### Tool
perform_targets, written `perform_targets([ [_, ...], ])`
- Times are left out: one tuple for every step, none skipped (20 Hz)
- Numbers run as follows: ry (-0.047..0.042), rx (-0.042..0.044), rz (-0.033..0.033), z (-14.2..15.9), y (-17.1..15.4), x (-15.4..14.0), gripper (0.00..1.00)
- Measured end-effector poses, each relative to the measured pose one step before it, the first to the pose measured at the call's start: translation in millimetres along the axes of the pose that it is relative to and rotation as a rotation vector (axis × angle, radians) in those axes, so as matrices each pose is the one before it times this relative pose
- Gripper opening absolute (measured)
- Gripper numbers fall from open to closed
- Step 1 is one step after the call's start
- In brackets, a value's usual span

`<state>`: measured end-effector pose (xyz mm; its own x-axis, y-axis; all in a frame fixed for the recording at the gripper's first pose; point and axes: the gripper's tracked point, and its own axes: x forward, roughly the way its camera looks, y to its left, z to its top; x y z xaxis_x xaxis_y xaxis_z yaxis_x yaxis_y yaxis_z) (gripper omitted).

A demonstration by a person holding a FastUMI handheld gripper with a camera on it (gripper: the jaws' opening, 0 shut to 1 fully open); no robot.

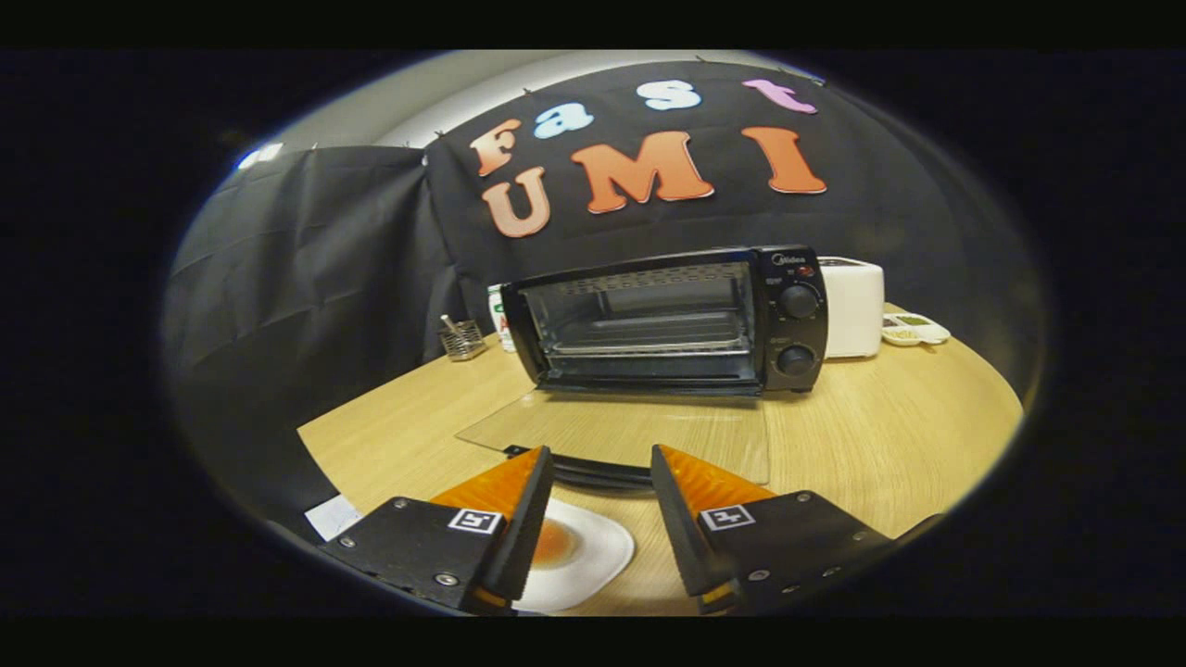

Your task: Open the toaster oven, put the food inside, and close the toaster oven door.

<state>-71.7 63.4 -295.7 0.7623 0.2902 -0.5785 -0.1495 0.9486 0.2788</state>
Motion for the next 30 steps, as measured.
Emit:
perform_targets([
  [-0.00167, -0.01483, 0.01798, -3.49, 8.26, -5.94, 0.65],
  [-0.00147, -0.01855, 0.01422, -3.61, 7.12, -4.91, 0.74],
  [-0.00327, -0.01918, 0.01123, -3.55, 6.07, -5.25, 0.80],
  [0.00162, -0.01686, 0.01088, -3.23, 5.16, -3.17, 0.85],
  [0.00691, -0.01364, 0.01138, -6.82, 5.96, -2.98, 0.86],
  [0.01055, -0.00873, 0.01011, -5.61, 4.32, -1.92, 0.88],
  [0.01348, -0.00699, 0.00840, -5.95, 3.56, -2.45, 0.89],
  [0.01402, -0.00413, 0.00340, -5.34, 2.54, 0.13, 0.91],
  [0.01252, -0.00164, -0.00052, -3.82, 0.19, 0.71, 0.91],
  [0.00476, 0.00120, 0.00304, -1.97, 2.28, 1.36, 0.92],
  [0.00465, 0.00310, 0.00555, -3.10, 2.86, -0.27, 0.92],
  [0.01145, 0.00480, 0.00534, -4.09, 2.09, 1.52, 0.92],
  [0.01255, 0.00173, 0.00495, -4.71, 2.18, 2.11, 0.92],
  [0.01108, -0.00092, 0.00363, -2.40, 1.43, 2.12, 0.92],
  [0.01002, -0.00450, 0.00214, -2.03, 2.07, 2.70, 0.92],
  [0.00721, -0.00474, -0.00049, -1.08, 0.62, 2.31, 0.92],
  [0.00601, -0.00339, 0.00347, -2.33, 1.30, 2.09, 0.92],
  [0.01048, -0.00453, 0.00004, -1.22, 1.19, 3.35, 0.92],
  [0.00455, -0.00785, -0.00258, -1.46, -0.07, 1.70, 0.92],
  [0.00353, -0.01063, -0.00572, 0.10, -0.57, 1.90, 0.92],
  [0.00189, -0.00982, -0.00742, -2.27, -0.99, -0.84, 0.92],
  [0.00289, -0.00911, -0.00662, 0.86, -1.50, 2.78, 0.92],
  [0.00728, -0.00678, -0.00788, -2.75, -2.26, 1.05, 0.92],
  [0.01110, -0.00900, -0.00724, -2.74, -1.28, 1.74, 0.92],
  [0.01212, 0.00149, 0.00114, -2.65, 1.10, 2.26, 0.92],
  [0.00618, 0.00300, -0.00238, 1.53, -1.03, 1.96, 0.92],
  [0.00025, 0.00174, -0.00042, -2.64, 0.42, -1.37, 0.92],
  [0.00458, -0.00295, -0.00177, 0.18, 0.04, 2.28, 0.93],
  [0.00854, -0.00335, -0.00286, -2.00, 0.08, 2.89, 0.93],
  [0.00820, -0.00806, -0.00336, -1.54, -0.08, 1.84, 0.93],
])
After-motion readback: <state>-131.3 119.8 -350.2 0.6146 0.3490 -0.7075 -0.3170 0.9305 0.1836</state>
